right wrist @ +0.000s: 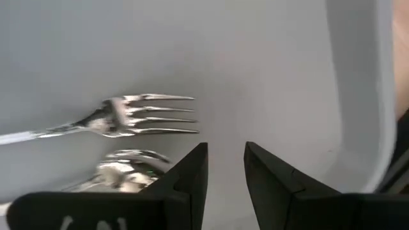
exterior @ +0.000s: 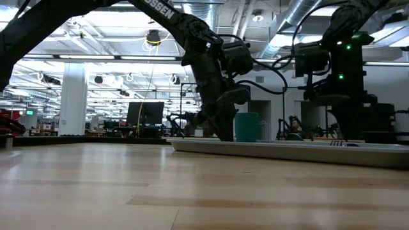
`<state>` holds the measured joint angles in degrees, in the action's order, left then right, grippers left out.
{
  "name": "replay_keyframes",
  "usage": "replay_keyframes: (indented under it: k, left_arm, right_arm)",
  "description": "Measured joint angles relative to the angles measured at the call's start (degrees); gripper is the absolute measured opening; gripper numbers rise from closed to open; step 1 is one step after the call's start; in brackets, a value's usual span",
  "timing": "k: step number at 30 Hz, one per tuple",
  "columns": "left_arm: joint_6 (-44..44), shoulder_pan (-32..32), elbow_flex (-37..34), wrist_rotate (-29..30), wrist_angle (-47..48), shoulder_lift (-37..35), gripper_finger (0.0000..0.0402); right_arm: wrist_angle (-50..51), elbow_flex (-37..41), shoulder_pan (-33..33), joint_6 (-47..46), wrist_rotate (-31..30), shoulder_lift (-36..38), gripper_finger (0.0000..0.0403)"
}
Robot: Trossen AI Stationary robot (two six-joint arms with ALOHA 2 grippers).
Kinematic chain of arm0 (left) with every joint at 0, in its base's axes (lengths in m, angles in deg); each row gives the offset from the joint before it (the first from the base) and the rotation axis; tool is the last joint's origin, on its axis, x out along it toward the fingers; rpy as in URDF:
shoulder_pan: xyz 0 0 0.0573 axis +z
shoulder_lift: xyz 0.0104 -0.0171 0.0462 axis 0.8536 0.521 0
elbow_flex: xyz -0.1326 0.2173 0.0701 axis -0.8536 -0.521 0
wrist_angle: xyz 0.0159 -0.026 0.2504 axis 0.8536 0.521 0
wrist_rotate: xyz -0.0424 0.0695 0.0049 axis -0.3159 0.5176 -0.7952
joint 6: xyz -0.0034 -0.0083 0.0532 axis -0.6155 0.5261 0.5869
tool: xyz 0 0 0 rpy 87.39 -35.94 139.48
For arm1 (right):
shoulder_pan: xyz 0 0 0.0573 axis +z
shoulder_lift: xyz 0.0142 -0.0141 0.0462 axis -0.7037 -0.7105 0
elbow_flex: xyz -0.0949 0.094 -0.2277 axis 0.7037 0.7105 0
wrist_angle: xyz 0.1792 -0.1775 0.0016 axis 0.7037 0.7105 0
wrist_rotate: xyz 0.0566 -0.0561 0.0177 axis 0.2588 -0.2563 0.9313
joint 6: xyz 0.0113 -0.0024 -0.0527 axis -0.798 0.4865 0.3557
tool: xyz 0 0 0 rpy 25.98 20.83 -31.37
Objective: Pick and place plate/cup/fork/spoon on tray
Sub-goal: Adjust the silverware, then put the light green plate on the blue tray
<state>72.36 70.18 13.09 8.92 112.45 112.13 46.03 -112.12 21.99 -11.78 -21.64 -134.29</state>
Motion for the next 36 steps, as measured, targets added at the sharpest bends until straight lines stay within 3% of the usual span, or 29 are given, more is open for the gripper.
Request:
replay_keyframes:
  k: [15,31,36]
  left_arm:
    - [0.18,0.02,0.00,0.00,0.00,0.00,0.0000]
    - [0.61,0.04,0.00,-0.02,-0.13,0.00,0.0000]
    - [0.63,0.04,0.00,-0.04,-0.12,0.00,0.0000]
  right_arm:
    - [-4.12,0.00,0.07,2.85,0.03,-6.69,0.0127]
    - [-4.76,-0.02,-1.04,3.53,-1.34,-6.60,0.0127]
    - [-0.29,-2.59,-1.04,2.98,-0.94,-2.90,0.0127]
